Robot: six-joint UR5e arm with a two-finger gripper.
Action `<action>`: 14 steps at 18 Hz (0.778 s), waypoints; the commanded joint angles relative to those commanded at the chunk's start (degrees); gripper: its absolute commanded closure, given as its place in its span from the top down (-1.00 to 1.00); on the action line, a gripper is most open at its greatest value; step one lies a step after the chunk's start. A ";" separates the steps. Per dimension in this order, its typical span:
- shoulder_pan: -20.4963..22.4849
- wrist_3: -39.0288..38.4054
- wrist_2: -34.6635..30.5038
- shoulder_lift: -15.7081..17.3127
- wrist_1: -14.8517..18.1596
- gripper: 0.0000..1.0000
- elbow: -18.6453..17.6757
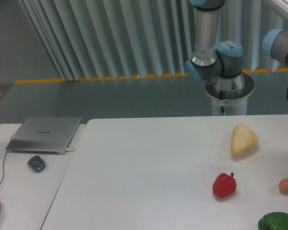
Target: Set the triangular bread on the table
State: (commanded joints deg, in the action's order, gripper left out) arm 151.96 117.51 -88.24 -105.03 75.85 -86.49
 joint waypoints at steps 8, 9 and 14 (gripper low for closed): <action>0.79 -0.44 -0.26 0.17 -0.18 1.00 0.09; 1.05 -0.44 -0.17 0.17 -0.18 1.00 0.18; 1.05 -0.44 -0.35 0.35 -0.18 1.00 0.09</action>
State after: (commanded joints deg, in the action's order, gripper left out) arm 153.02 117.07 -88.59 -104.68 75.67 -86.40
